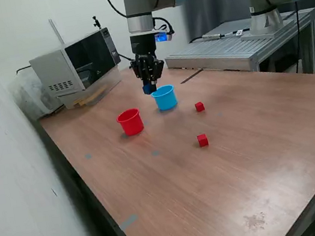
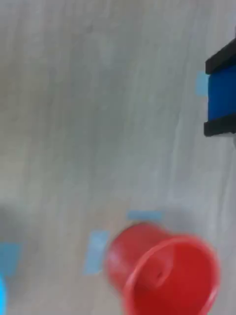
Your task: Place red objects in the red bin, and blue objects in the blue bin.
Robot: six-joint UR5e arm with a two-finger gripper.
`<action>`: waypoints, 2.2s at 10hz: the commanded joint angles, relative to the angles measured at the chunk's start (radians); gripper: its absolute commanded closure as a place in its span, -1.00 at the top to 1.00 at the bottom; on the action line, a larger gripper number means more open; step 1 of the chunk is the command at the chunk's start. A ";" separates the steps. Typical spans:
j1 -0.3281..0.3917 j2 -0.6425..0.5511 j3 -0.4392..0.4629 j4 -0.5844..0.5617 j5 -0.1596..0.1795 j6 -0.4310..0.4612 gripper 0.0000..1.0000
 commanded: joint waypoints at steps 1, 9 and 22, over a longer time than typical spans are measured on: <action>-0.081 -0.084 0.114 0.034 -0.001 -0.001 -1.00; -0.235 -0.108 0.212 0.065 -0.042 -0.024 -1.00; -0.031 -0.417 0.303 0.279 -0.034 0.122 1.00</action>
